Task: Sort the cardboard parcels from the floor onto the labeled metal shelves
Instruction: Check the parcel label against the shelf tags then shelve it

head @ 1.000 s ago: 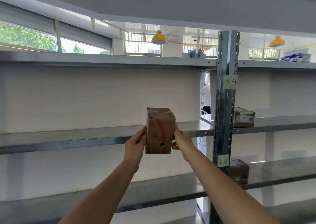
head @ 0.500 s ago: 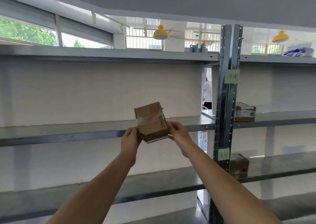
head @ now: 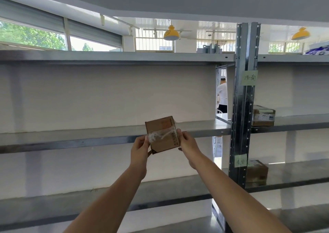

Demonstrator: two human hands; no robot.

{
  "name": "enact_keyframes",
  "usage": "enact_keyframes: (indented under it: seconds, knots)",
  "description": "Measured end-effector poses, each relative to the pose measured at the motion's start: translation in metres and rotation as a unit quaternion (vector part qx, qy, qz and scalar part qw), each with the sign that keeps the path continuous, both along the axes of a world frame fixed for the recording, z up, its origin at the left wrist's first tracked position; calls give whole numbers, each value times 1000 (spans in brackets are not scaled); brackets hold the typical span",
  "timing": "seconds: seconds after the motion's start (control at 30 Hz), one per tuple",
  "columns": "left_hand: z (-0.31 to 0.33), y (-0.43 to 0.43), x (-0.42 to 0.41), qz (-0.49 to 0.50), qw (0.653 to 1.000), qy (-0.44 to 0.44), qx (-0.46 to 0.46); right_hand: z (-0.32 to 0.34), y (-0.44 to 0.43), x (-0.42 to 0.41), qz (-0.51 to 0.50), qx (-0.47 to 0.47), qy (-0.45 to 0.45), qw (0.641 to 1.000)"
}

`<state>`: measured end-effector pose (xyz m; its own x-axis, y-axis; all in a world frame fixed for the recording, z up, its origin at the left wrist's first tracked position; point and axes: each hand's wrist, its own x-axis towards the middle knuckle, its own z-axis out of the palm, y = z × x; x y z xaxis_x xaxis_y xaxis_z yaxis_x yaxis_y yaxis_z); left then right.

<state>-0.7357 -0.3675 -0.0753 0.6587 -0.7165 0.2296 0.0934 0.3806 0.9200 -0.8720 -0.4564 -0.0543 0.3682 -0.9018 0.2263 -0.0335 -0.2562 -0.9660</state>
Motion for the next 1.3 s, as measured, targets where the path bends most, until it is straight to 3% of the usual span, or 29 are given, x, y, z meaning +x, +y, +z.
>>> enact_keyframes:
  seconds: [0.3,0.47,0.67,0.97,1.3]
  knots:
    - [-5,-7,7,-43,999,0,-3,0,-3,-9,46,58,-36,997]
    - [-6,-11,3,-67,995,70,-5,-1,-10,-13,94,41,-18,995]
    - [-3,-9,-1,-69,995,77,-14,-4,-20,-15,118,55,-21,991]
    - [1,-7,4,-68,997,47,-2,-6,-11,-20,130,31,-25,991]
    - [-7,-2,10,-89,996,15,13,-12,-12,-20,150,71,-64,984]
